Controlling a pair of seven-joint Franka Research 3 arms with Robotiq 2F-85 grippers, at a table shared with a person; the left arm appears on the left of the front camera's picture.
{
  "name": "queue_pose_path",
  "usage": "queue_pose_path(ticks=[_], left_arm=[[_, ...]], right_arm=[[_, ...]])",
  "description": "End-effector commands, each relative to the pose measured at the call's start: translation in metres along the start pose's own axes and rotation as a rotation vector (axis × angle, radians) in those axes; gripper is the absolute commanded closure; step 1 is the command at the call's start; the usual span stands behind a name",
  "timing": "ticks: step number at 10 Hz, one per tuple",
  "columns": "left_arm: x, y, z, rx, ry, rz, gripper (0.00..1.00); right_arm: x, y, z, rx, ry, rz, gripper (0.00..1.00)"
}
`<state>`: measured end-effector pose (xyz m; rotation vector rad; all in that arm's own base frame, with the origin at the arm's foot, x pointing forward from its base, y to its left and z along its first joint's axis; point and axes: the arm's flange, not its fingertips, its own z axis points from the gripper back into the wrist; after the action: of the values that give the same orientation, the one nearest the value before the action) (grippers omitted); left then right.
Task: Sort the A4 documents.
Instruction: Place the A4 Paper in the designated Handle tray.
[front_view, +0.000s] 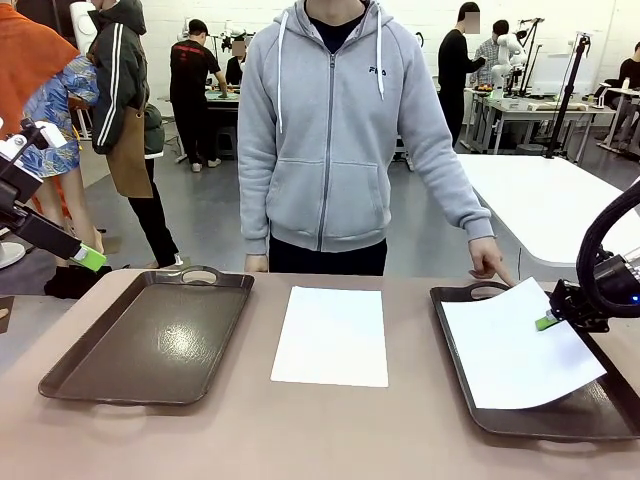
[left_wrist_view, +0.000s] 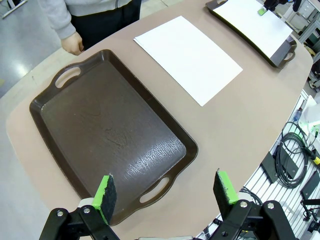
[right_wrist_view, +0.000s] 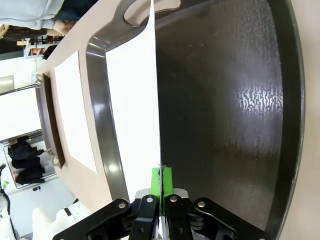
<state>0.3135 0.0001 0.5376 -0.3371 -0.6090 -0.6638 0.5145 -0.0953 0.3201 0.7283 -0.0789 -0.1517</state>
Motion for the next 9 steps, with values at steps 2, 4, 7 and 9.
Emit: queue_pose_path(ticks=[2, 4, 7, 9], left_arm=[[-0.0008, 0.0010, -0.0005, -0.014, -0.006, 0.000, 0.00], [-0.0008, 0.0010, -0.0005, -0.014, -0.006, 0.000, 0.00], [-0.0008, 0.0010, -0.0005, -0.014, -0.006, 0.000, 0.00], [-0.0008, 0.0010, -0.0005, -0.014, -0.006, 0.000, 0.00]], right_arm=[[0.0039, 0.0026, -0.0023, -0.074, 0.008, -0.006, 0.99], [0.0045, 0.0032, -0.0012, -0.088, 0.007, -0.005, 0.99], [0.0052, 0.0056, 0.0010, -0.111, -0.015, 0.005, 0.73], [0.0053, 0.0074, 0.0048, -0.139, -0.019, 0.003, 0.54]])
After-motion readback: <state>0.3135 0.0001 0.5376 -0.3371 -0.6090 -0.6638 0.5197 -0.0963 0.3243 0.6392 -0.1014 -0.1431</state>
